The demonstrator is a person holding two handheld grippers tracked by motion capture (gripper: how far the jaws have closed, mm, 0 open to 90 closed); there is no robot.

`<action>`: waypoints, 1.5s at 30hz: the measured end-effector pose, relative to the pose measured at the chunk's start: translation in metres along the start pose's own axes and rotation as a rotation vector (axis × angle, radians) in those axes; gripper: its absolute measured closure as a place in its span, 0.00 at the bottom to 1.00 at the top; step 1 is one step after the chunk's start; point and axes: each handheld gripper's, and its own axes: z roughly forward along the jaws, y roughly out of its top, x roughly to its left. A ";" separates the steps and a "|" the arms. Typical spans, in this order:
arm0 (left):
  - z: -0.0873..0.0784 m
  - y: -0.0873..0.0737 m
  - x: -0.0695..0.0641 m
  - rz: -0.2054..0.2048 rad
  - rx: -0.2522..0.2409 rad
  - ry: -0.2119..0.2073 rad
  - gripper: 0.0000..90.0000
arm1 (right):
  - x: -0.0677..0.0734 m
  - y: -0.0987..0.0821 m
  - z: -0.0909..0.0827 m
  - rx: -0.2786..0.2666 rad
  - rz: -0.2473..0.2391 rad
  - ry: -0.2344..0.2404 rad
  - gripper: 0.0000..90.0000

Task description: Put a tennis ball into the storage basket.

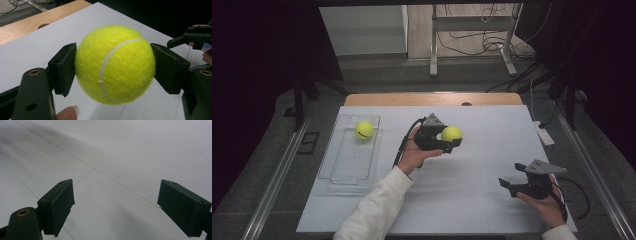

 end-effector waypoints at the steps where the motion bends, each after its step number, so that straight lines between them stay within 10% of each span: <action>1: -0.001 0.000 0.001 0.000 0.001 0.000 0.30 | 0.000 0.000 0.000 0.000 0.000 0.000 0.16; 45: -0.046 -0.007 0.016 -0.023 -0.041 0.080 0.30 | 0.000 0.000 -0.002 -0.005 -0.004 0.000 0.16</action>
